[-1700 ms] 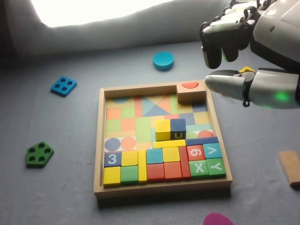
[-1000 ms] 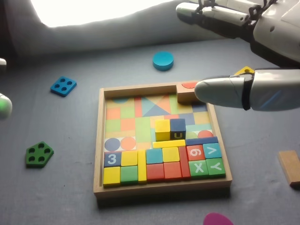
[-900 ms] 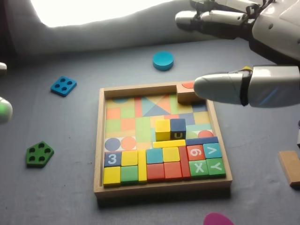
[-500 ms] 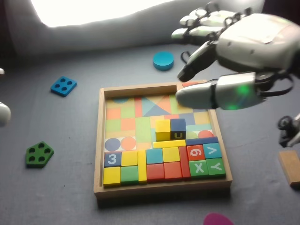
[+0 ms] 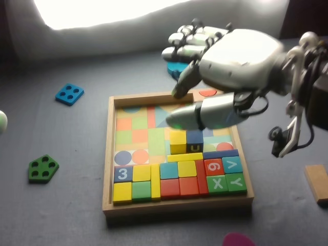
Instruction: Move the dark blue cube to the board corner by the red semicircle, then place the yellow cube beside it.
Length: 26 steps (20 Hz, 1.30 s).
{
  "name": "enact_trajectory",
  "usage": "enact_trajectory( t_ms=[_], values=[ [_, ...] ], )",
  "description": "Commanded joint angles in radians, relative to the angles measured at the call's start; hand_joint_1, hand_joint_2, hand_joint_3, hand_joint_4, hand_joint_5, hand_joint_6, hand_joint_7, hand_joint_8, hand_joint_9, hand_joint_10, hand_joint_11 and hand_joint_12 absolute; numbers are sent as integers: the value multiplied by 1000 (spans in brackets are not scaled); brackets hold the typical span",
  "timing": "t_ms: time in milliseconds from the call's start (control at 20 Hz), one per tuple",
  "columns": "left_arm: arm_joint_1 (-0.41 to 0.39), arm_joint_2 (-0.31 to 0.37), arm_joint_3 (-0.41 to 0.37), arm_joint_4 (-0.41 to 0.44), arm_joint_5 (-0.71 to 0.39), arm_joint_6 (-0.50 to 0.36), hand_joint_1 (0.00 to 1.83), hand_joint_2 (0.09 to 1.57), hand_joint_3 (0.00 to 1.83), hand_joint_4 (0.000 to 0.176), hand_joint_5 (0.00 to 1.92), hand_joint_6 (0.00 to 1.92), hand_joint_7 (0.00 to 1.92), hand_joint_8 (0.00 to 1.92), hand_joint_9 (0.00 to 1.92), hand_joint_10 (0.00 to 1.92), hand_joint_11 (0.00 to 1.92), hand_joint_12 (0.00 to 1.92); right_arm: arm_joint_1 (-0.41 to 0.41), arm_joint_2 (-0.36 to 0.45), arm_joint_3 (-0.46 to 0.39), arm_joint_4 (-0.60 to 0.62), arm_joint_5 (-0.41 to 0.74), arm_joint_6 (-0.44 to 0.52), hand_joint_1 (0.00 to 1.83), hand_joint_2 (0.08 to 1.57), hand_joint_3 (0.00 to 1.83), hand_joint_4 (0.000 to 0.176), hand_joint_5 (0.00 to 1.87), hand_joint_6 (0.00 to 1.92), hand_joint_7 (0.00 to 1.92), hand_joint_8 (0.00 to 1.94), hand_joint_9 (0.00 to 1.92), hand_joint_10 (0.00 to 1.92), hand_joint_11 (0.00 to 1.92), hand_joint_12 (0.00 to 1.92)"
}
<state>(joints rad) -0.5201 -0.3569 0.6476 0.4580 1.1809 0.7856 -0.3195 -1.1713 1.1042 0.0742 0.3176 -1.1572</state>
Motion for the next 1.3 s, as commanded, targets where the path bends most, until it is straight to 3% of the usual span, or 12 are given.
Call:
enact_trajectory(
  t_ms=[0,250,400,800,1100,1250],
  values=[
    [-14,2,-8,27,-80,1,0,1151,0,47,73,0,68,0,76,2,0,438,4,-1,3,-1,131,-7,0,1115,0,10,807,14,141,0,0,0,0,0],
    [-14,2,-15,29,-80,1,0,1148,0,32,51,1,60,0,85,1,0,478,-29,-14,6,-1,138,-47,0,1125,4,2,828,20,211,27,0,0,0,0],
    [-14,2,-14,29,-80,1,0,1146,0,33,88,15,68,3,91,3,0,480,-33,-18,10,18,106,-49,0,1122,1,0,847,18,296,18,0,0,0,0],
    [-14,3,-18,29,-80,1,0,1151,1,47,61,0,59,0,75,0,0,464,-59,-30,30,43,39,-50,0,1122,1,0,835,9,274,4,0,0,0,0],
    [-14,3,-18,29,-80,1,0,1154,1,33,101,8,76,2,91,4,0,490,-68,-31,35,43,31,-57,0,1129,4,0,820,2,275,5,0,0,0,0],
    [-14,3,-18,30,-80,1,0,1153,0,44,94,0,75,1,74,0,0,438,-73,-31,35,43,16,-59,0,1127,3,0,825,4,266,1,0,0,0,0]
  ],
)
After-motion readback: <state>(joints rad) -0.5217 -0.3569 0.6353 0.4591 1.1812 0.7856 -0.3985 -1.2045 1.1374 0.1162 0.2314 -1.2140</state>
